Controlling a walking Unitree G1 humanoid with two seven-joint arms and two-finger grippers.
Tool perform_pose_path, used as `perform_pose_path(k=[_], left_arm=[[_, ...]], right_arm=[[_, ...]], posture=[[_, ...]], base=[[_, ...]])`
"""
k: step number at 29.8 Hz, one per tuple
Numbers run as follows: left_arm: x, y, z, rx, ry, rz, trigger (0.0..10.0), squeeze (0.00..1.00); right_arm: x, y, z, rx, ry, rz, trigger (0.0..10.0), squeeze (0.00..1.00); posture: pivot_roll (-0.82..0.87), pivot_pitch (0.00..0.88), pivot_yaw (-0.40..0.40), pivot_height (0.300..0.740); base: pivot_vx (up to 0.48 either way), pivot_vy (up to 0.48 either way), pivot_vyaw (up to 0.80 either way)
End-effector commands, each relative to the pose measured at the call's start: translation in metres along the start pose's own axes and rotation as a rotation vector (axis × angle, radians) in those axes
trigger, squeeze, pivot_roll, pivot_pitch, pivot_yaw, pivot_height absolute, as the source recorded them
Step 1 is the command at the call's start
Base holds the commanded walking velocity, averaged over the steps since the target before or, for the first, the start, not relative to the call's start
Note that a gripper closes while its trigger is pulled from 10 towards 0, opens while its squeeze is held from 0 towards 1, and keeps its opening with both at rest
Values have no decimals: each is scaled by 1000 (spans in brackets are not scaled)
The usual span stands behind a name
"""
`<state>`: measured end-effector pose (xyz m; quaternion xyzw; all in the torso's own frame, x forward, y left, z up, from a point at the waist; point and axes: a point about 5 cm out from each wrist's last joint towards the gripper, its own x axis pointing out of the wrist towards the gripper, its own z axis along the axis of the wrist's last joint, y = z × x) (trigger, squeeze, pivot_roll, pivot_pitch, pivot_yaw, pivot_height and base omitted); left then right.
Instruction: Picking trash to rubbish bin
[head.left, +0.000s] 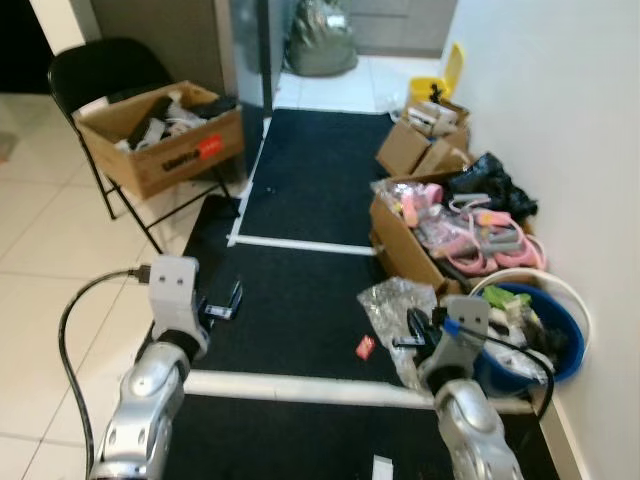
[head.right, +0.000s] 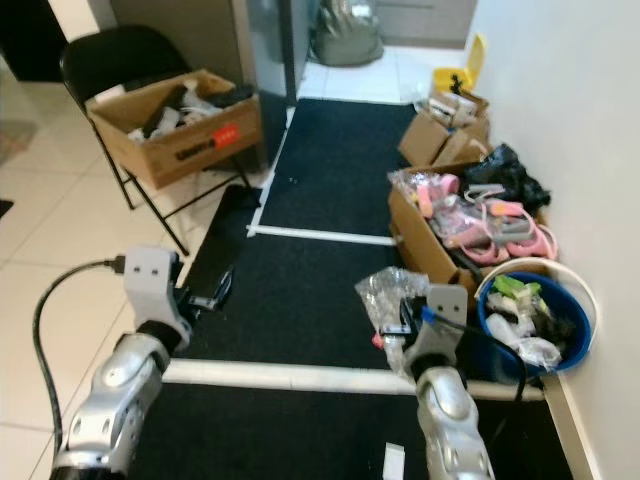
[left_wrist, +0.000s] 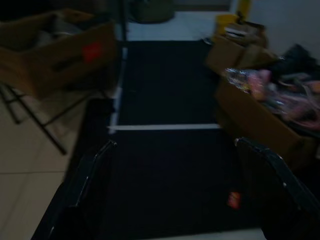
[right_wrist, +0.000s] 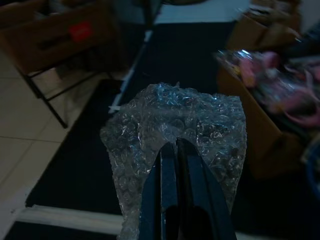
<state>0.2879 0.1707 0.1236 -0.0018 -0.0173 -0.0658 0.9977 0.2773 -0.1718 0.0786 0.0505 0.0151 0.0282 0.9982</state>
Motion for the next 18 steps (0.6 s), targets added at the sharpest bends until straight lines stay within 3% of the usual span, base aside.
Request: perform_pose_path(k=[1,18], left_arm=[[-2,4,-4,-3,12,19,10000,0],[0,2,-4,1,17,15,10000,0]], right_arm=[[-2,6,-7,13,26,24,10000,0],[0,5,-6,6,24,22,10000,0]], posture=[[36,108,26,740],[37,118,28,740]], base=[[334,0,0],[331,0,0]])
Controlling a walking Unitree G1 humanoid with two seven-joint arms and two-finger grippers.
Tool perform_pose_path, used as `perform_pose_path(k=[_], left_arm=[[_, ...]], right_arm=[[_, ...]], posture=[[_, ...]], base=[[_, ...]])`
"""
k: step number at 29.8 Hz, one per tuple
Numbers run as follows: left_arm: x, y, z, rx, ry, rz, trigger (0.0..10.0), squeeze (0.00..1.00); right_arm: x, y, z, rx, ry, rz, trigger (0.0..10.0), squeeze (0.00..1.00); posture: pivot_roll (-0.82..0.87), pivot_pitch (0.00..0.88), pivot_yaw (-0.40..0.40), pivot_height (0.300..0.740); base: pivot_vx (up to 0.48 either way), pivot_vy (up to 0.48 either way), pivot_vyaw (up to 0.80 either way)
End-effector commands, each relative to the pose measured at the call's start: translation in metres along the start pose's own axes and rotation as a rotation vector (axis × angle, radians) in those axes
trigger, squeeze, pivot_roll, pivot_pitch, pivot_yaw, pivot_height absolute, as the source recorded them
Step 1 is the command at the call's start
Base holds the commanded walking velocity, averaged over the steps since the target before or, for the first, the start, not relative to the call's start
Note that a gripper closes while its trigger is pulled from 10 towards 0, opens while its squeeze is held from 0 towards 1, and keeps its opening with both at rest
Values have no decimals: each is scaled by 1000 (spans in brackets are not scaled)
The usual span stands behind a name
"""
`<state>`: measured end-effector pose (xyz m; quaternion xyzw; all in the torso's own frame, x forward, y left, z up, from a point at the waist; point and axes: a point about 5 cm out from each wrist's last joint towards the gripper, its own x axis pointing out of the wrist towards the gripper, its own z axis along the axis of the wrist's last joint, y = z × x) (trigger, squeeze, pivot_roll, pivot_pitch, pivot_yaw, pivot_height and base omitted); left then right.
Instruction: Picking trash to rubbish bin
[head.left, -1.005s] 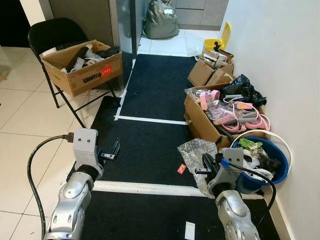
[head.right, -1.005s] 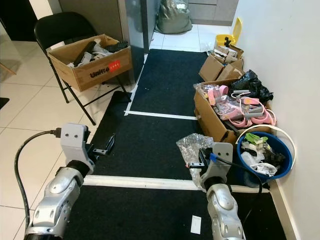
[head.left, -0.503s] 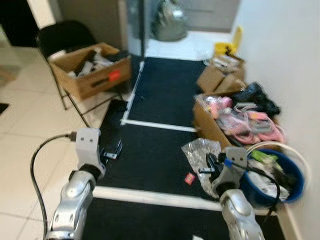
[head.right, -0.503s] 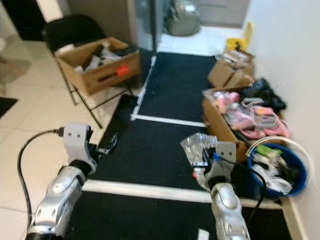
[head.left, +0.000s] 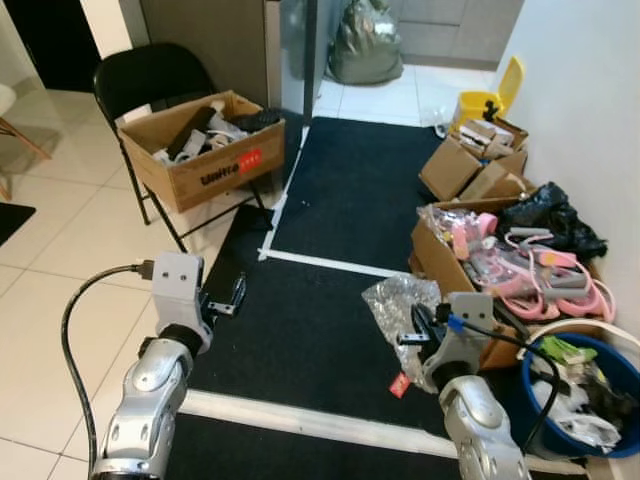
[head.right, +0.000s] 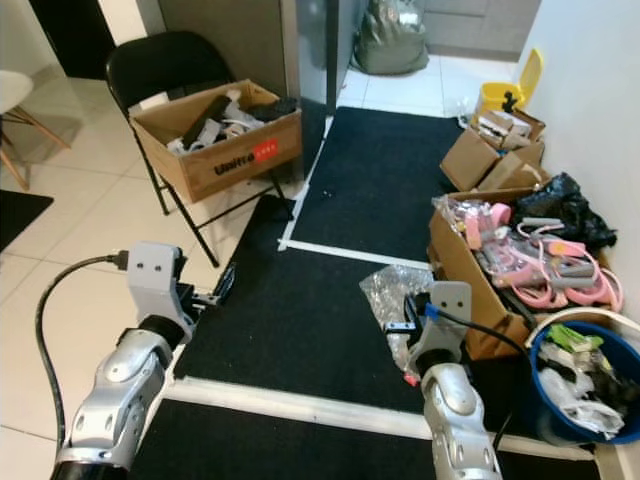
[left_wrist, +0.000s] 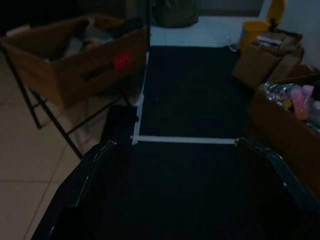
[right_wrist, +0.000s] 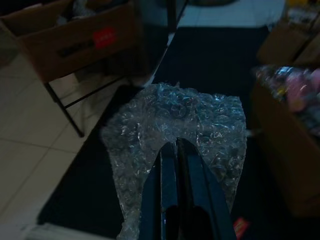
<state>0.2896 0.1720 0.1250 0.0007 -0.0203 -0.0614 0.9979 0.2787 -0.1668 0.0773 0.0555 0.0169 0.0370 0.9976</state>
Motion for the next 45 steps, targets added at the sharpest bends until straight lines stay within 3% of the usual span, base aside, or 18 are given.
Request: perform_pose_path(k=[1,12,19,45], left_arm=[[-2,0,-5,-4,23,7,10000,0],[0,-1,-5,-8,24,5,10000,0],[0,0,-5,-11,27,10,10000,0],[-1,-1,-5,-3,22,15,10000,0]], right_arm=[[-2,0,-5,-4,20,5,10000,0],[-1,0,-5,11,23,-1,10000,0],[0,0,-6,0,30,-7,10000,0],[0,-1,-6,6,32,-19,10000,0]], posture=[[37,118,28,740],[34,124,30,740],[35,124,28,740],[38,140,23,740]], base=[[326,0,0],[321,0,0],[307,0,-638],[302,0,0]])
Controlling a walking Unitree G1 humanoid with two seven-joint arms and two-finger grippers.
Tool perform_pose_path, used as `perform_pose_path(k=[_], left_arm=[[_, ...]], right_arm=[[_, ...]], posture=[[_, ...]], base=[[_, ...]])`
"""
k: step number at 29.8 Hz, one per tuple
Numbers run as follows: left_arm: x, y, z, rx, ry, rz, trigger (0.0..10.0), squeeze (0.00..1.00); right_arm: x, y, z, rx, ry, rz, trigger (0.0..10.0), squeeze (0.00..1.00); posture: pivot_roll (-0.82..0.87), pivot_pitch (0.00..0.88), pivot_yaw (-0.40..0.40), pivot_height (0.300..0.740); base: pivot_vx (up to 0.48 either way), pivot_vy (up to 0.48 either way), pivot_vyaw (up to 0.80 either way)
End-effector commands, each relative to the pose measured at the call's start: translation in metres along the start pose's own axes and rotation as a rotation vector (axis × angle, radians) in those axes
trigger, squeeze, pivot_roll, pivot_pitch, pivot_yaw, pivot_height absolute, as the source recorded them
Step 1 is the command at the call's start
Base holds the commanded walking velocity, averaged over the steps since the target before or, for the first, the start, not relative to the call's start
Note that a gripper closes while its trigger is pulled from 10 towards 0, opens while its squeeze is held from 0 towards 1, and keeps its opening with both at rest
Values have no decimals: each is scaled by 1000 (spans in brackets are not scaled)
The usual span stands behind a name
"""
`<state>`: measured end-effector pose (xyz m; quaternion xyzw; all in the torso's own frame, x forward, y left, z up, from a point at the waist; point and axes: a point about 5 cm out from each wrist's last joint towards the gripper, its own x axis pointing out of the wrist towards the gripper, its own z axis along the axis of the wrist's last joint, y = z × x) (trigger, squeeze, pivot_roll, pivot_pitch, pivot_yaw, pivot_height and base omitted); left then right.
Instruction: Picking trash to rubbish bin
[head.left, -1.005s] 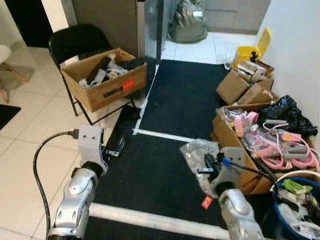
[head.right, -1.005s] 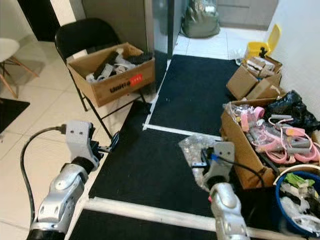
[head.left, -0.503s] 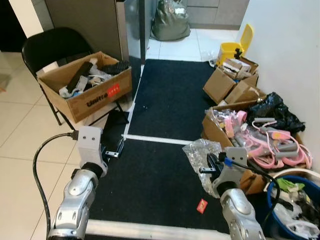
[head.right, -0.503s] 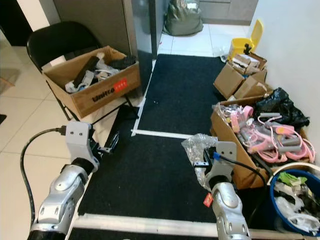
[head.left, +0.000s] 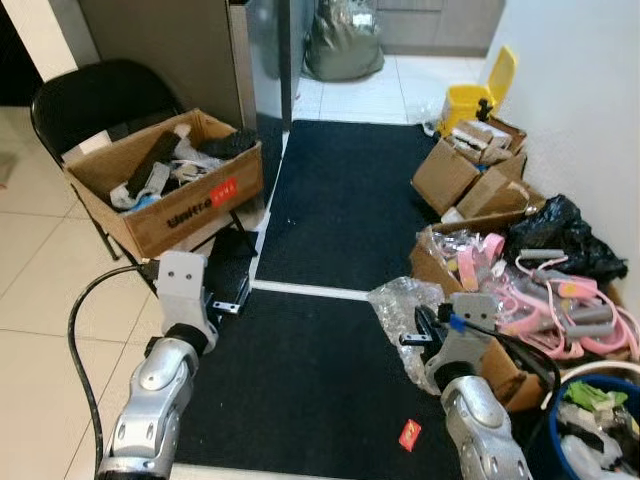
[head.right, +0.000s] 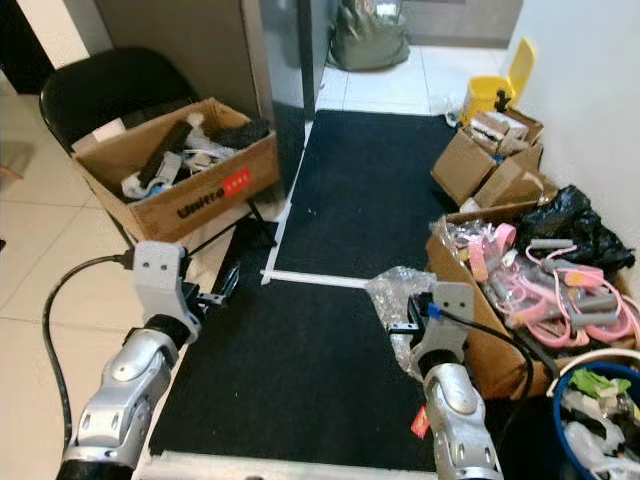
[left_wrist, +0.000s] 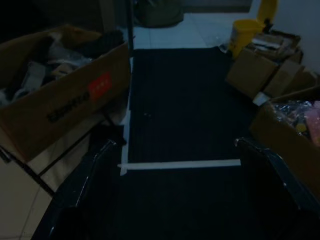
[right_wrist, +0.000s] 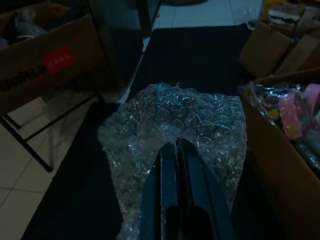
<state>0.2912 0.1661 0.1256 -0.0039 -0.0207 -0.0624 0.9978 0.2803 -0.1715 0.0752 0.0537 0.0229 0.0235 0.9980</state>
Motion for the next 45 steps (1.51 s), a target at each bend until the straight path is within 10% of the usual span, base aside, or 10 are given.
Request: perform_pose_path(k=[1,45], left_arm=[[-3,4,-5,7,25,18,10000,0],[-2,2,-5,9,23,4,10000,0]], right_arm=[[-2,4,-5,8,21,10,10000,0],[2,2,-3,-14,17,-4,10000,0]], posture=[[39,138,23,740],[34,143,23,740]], base=[[307,0,0],[305,0,0]])
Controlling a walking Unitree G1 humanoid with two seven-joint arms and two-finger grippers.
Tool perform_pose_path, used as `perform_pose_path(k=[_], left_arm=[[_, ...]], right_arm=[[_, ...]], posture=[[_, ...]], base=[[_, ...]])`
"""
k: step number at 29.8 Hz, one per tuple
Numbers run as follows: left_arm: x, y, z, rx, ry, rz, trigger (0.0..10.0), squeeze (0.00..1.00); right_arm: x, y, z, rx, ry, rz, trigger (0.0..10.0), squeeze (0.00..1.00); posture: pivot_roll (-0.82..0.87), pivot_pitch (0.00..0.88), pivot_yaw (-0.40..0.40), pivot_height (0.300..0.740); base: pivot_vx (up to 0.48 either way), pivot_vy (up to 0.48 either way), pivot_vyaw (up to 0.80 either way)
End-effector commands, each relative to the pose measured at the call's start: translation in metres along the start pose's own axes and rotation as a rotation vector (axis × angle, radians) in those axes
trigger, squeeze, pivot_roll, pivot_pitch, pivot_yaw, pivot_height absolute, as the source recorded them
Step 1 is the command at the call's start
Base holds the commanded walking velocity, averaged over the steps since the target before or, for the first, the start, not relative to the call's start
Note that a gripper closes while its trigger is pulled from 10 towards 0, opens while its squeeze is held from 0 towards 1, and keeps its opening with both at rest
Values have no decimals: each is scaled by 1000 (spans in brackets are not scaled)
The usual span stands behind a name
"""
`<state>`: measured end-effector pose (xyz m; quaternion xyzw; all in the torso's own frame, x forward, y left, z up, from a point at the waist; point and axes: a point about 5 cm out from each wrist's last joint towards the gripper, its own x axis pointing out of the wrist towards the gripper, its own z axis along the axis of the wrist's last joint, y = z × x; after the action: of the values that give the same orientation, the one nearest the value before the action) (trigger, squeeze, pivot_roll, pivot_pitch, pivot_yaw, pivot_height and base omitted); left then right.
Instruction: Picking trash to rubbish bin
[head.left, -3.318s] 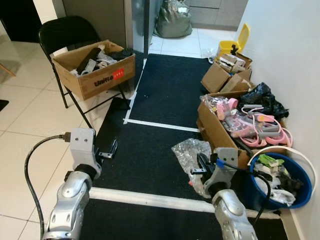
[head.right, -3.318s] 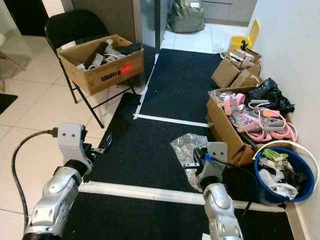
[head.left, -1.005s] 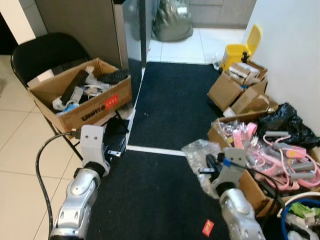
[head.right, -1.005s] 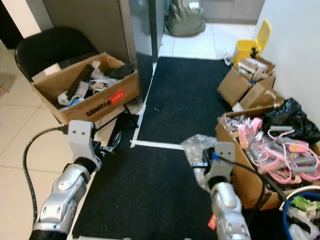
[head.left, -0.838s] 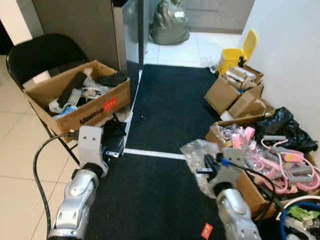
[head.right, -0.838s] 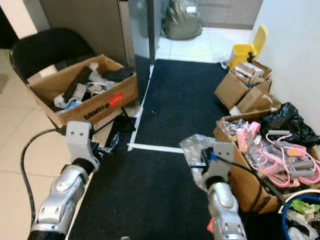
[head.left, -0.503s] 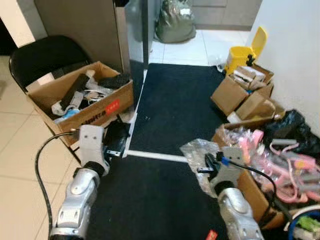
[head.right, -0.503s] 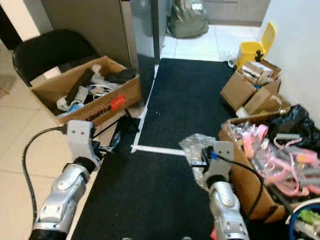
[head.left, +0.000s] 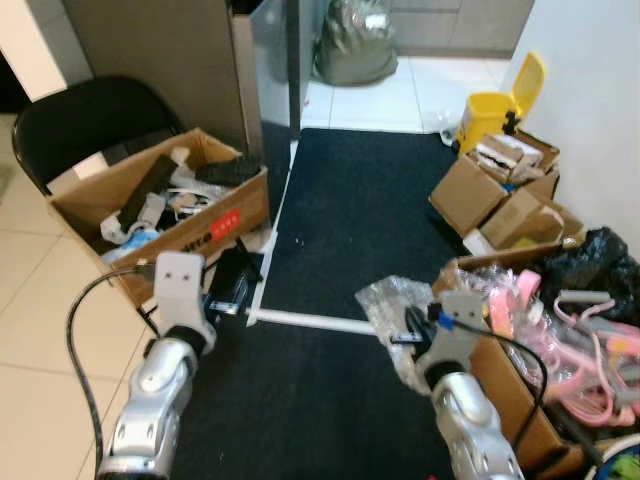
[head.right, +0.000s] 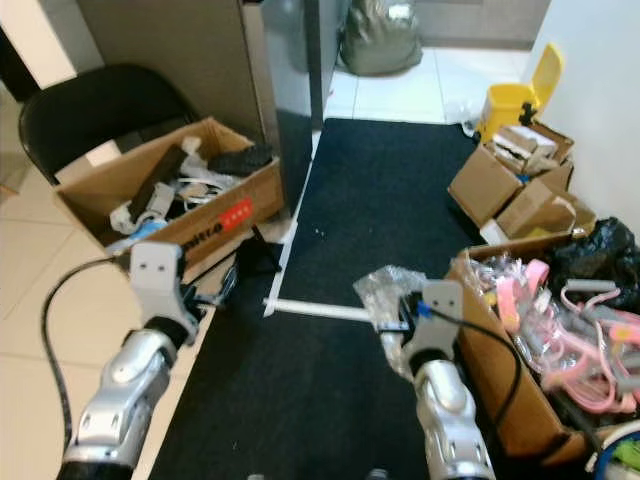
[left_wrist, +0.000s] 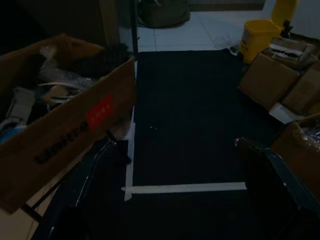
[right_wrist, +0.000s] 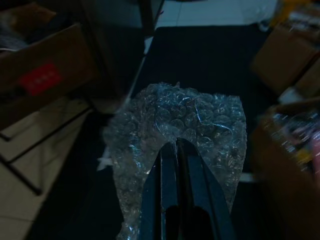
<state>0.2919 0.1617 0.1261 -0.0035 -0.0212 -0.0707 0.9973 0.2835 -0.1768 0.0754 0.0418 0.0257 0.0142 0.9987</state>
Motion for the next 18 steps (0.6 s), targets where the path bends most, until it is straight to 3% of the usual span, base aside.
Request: perform_pose_path(k=[1,18], left_arm=[[-3,7,-5,8,24,21,10000,0],[-3,7,-4,9,19,14,10000,0]], right_arm=[[-1,7,-4,9,11,16,10000,0],[2,9,-2,7,5,15,10000,0]], posture=[[34,143,23,740],[40,130,25,740]], base=[[304,0,0],[305,0,0]])
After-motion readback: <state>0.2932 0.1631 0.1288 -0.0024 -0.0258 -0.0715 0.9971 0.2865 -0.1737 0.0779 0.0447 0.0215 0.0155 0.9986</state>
